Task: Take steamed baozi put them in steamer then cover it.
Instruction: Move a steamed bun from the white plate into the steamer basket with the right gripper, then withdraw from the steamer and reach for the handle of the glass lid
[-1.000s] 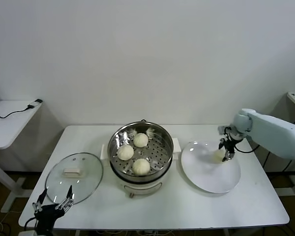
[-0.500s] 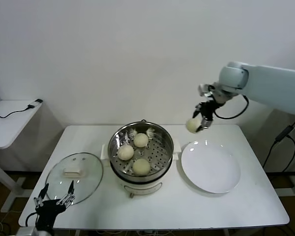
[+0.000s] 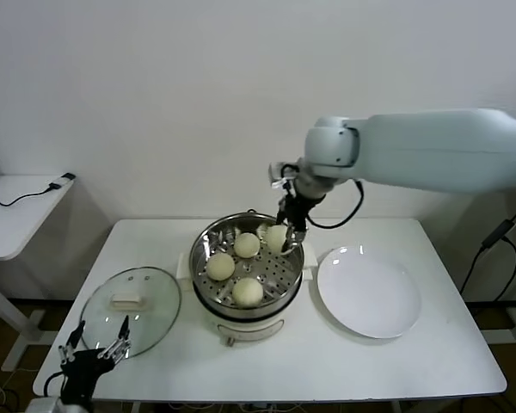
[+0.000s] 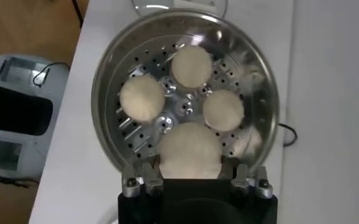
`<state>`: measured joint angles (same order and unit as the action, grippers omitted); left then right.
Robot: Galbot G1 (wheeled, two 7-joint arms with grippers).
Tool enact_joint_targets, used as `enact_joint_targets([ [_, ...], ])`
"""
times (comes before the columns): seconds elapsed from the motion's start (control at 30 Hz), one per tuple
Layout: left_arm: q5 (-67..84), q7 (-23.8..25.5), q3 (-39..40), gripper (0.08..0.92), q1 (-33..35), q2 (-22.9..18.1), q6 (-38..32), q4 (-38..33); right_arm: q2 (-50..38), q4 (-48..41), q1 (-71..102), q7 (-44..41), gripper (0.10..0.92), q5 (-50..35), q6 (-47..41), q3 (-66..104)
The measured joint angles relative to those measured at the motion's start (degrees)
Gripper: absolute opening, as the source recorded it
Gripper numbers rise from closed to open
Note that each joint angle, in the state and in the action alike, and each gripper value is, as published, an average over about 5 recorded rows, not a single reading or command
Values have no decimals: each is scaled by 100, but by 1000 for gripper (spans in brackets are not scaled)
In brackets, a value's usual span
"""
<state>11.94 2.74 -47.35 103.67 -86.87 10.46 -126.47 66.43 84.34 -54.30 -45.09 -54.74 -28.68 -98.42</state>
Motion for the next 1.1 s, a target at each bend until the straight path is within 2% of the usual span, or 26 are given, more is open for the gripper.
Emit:
enact_joint_targets([
  [0.6, 50, -14, -38, 823, -54, -12, 20, 43, 452, -546, 1035, 549, 681, 403, -341, 50],
  [0.83, 54, -16, -33, 823, -69, -9, 26, 56, 483, -695, 1138, 535, 805, 432, -256, 117],
  [1.1, 43, 9, -49, 823, -62, 24, 35, 3, 326, -886, 937, 293, 823, 272, 53, 378],
])
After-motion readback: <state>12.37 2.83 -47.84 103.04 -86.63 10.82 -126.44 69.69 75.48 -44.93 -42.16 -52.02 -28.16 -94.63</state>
